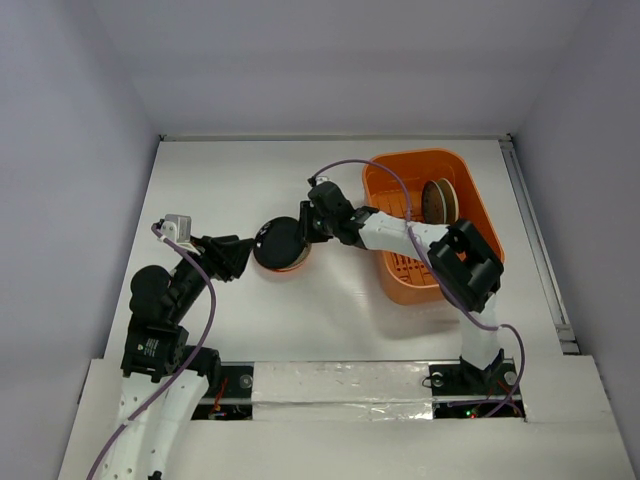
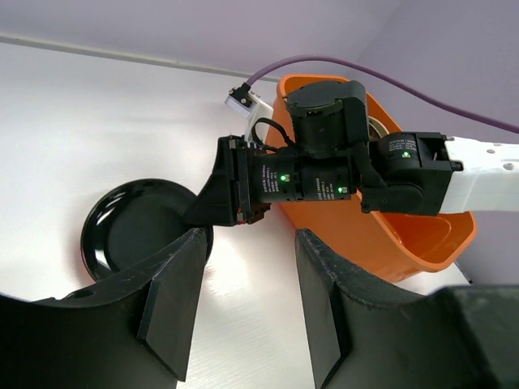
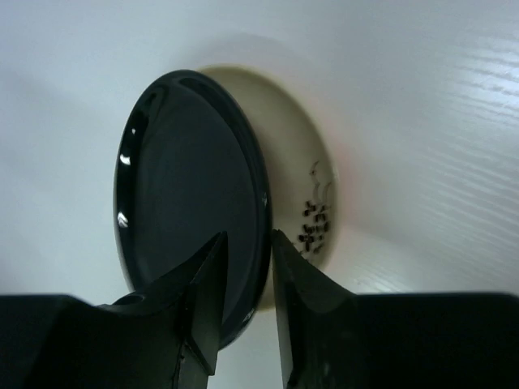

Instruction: Unload the plates from the dish rack

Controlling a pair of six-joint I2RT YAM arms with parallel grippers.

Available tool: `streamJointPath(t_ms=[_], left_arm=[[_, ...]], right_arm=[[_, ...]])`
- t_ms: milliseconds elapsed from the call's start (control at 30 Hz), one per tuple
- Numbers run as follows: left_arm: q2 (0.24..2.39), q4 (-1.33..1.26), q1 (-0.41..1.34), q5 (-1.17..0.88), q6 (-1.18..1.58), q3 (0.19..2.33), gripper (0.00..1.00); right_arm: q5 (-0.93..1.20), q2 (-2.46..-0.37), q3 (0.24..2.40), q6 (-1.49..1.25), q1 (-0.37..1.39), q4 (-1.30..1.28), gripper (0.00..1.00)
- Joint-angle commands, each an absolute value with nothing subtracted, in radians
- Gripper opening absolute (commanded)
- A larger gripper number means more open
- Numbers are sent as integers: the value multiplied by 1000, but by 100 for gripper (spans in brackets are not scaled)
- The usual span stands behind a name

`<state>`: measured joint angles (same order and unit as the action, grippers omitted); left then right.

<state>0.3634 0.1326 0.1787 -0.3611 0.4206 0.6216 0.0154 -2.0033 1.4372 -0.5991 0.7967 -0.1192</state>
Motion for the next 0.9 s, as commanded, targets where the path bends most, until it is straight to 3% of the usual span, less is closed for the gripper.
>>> streamJointPath(t_ms=[0, 100, 200, 333, 500, 600, 633, 667, 700, 867], left_arm=[[356, 94, 173, -365, 422, 618, 45], [354, 94, 173, -364, 423, 617, 45], [354, 94, 173, -364, 423, 617, 45], [356, 92, 173, -364, 423, 617, 45], [354, 92, 173, -364, 423, 618, 45], [354, 91, 173, -367, 423, 617, 45], [353, 92, 173, -368, 423, 617, 45], [353, 92, 173, -367, 423, 617, 45], [353, 92, 173, -365, 423, 618, 45], [353, 92, 173, -367, 423, 618, 45]], right_arm=[[6, -1974, 1468, -597, 807, -86, 37], [-47, -1954, 1460, -588, 807, -104, 54], [-84, -1934, 1459, -569, 816, -132, 64], [-139, -1876, 1465, -546, 834, -170, 63], [-265, -1760, 1448, -508, 834, -222, 39], [-314, -1724, 1463, -462, 834, -289, 40], [-337, -1720, 1486, -454, 834, -314, 33], [-385, -1691, 1486, -445, 834, -339, 20], [-426, -1668, 1479, -440, 834, -342, 1], [-653, -1494, 1382, -396, 743, -388, 0]])
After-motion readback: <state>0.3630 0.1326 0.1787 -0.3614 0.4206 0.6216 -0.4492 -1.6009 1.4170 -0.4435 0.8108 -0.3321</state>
